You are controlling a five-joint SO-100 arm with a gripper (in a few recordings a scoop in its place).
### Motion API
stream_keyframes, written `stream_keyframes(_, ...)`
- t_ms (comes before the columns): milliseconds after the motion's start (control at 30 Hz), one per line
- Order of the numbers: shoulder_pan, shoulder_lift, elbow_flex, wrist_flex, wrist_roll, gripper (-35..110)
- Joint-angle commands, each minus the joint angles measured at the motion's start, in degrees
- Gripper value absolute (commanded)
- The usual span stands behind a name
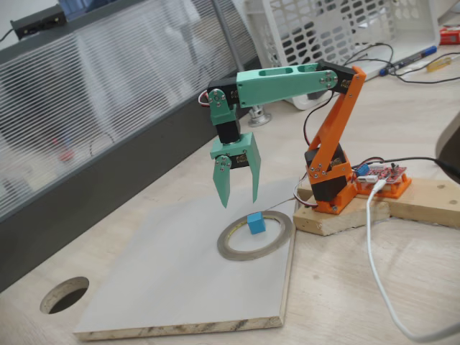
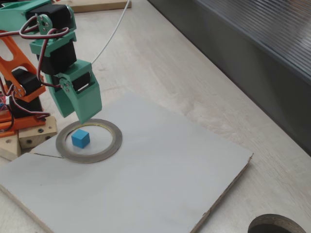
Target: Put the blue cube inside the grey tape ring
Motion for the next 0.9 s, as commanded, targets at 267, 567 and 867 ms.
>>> stream_keyframes(267,0.2,0.9,-1.8,0.4,1.1,14)
stream_keyframes(567,0.3,0.9,-1.7,-8.4,0.7,0)
stream_keyframes(867,18.5,0.8,-1.6,-7.9,0.5,0)
